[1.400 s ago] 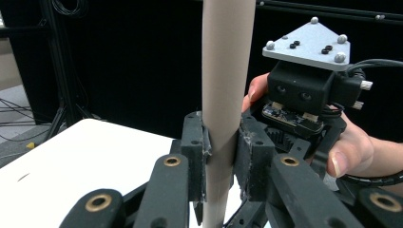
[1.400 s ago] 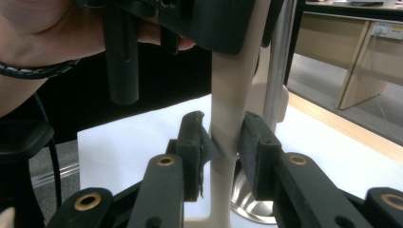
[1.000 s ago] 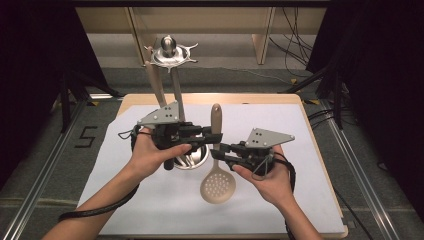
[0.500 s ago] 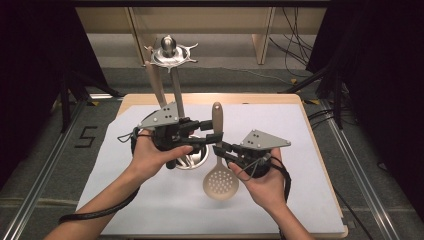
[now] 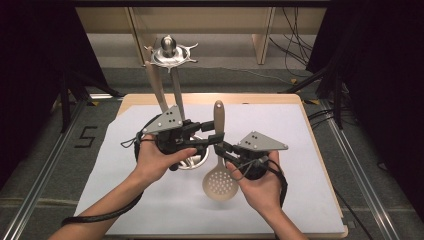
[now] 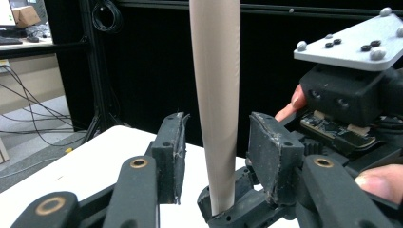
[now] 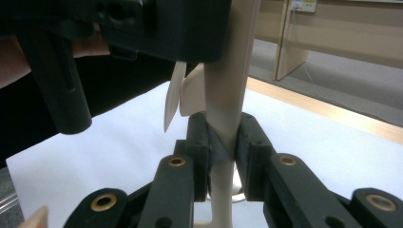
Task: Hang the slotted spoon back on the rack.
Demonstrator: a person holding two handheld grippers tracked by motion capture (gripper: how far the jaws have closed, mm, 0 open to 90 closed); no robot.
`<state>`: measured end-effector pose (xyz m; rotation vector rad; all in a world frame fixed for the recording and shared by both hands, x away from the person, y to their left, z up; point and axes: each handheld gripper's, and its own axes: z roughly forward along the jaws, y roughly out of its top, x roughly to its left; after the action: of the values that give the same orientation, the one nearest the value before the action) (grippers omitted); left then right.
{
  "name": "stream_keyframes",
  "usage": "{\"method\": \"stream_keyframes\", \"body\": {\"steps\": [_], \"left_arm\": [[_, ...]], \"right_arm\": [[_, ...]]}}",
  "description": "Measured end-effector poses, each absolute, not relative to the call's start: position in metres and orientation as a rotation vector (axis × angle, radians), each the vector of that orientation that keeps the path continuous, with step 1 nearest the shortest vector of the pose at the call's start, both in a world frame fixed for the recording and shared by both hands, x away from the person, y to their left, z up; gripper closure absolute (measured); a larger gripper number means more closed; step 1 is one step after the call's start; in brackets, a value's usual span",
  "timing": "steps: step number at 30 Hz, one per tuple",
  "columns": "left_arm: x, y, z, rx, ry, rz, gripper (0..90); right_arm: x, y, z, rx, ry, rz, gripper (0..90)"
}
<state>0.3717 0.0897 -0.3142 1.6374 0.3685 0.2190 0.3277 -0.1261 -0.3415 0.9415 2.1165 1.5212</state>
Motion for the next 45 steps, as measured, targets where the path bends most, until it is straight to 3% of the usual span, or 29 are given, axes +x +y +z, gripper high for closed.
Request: {"method": "stream_keyframes", "body": {"steps": [14, 19, 21, 26, 45], "left_arm": [[0.375, 0.095, -0.315, 1.640, 0.344, 0.177, 73.0], [0.375, 0.099, -0.312, 1.649, 0.336, 0.165, 74.1], [0.375, 0.101, -0.311, 1.654, 0.333, 0.172, 74.3], [0.377, 0.109, -0.310, 1.659, 0.329, 0.190, 74.4], [0.379, 0.140, -0.307, 1.664, 0.346, 0.218, 74.5]], "right_arm": [[0.328, -0.122, -0.343, 0.930, 2.102, 1.552, 78.1], [0.327, -0.120, -0.343, 0.922, 2.101, 1.592, 76.7], [0.327, -0.120, -0.342, 0.894, 2.104, 1.590, 70.0], [0.326, -0.122, -0.343, 0.869, 2.103, 1.582, 65.7], [0.330, -0.146, -0.354, 0.938, 2.090, 1.547, 64.1]]}}
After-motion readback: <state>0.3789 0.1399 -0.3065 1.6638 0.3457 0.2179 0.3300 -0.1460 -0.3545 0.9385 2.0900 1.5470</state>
